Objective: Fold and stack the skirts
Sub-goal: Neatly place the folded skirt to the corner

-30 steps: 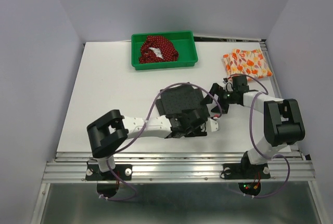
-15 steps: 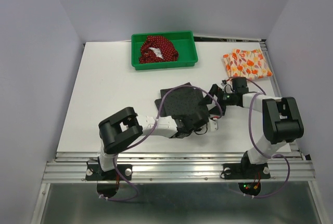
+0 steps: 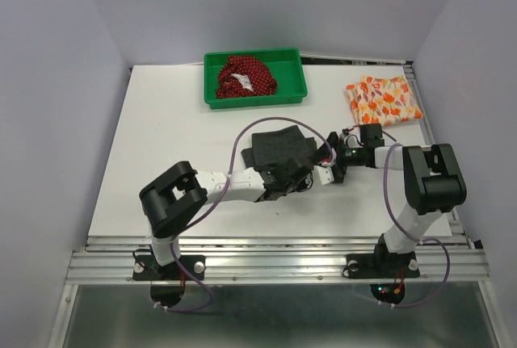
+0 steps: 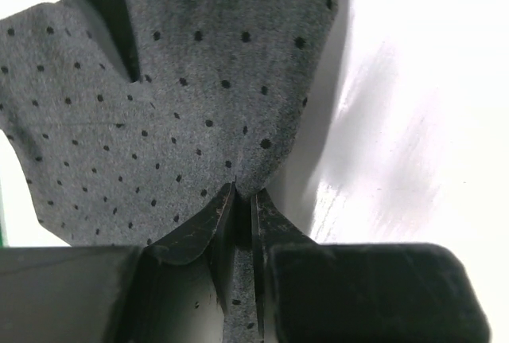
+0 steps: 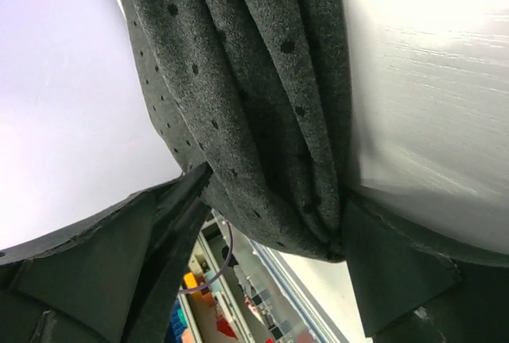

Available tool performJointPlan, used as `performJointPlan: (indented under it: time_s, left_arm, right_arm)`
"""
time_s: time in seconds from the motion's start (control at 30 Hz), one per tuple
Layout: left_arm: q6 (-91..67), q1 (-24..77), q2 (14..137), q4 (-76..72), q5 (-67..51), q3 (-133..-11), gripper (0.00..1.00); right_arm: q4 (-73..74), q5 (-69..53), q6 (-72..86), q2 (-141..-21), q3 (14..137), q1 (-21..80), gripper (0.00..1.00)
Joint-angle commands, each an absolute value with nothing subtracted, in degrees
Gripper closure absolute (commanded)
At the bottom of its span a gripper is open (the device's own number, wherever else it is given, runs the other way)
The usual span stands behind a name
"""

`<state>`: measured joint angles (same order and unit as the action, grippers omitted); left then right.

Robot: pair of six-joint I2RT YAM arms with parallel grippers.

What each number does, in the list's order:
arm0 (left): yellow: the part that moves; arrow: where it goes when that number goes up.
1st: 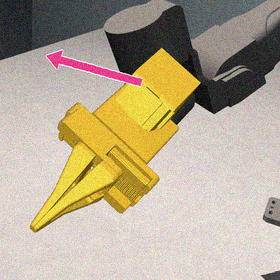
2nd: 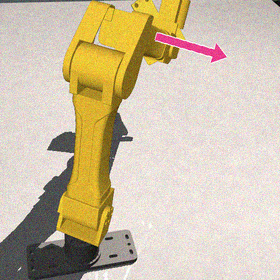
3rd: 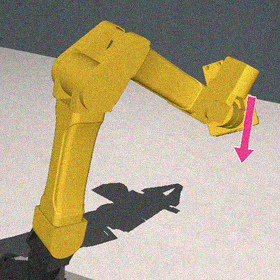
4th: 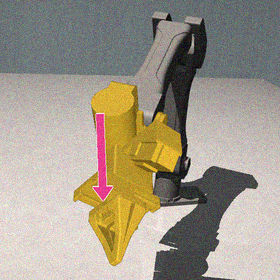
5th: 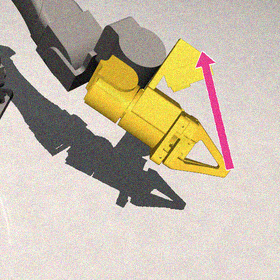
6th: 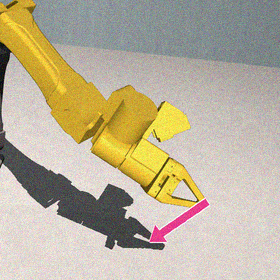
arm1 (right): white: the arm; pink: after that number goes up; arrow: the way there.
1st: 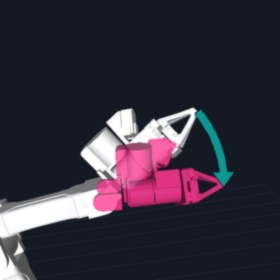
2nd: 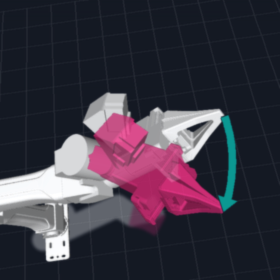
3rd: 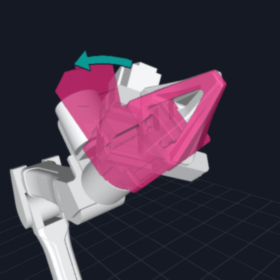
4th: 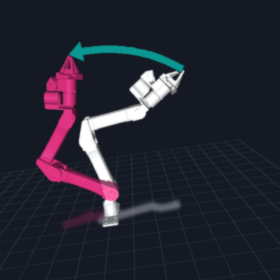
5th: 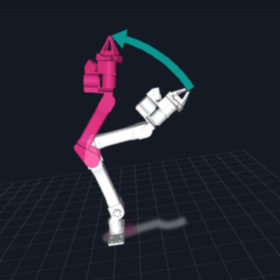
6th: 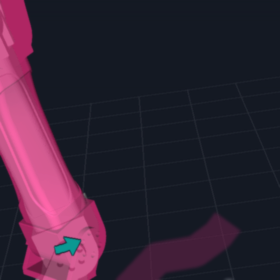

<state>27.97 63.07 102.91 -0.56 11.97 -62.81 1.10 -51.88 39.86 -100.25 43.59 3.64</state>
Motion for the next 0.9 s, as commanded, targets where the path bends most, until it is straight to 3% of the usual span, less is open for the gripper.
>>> performJointPlan:
  time_s: [0.0, 0.27, 0.37, 0.7, 0.87]
  left_arm:
    - [26.37, 61.62, 99.32, -2.03, 8.80, -65.92, 0.88]
    - [26.37, 60.91, 99.75, -1.41, 7.39, -67.49, 0.90]
    - [24.88, 60.65, 99.93, -1.23, 6.68, -68.82, 0.90]
    - [22.41, 58.98, 101.86, -0.09, 2.64, -71.80, 0.90]
    - [22.41, 58.45, 102.30, -0.17, 1.67, -72.51, 0.90]
  right_arm:
    - [5.79, -45.72, 37.10, -98.54, 43.06, 1.51, 0.00]
    - [19.33, -37.98, 32.86, -94.66, 49.66, -3.60, 0.00]
    - [17.76, -43.14, 36.90, -95.97, 46.15, -3.60, 0.00]
    - [-12.36, -48.96, 53.86, -97.03, 36.57, -0.27, 0.00]
    - [-16.26, -46.32, 54.84, -97.73, 35.77, 2.28, 0.00]
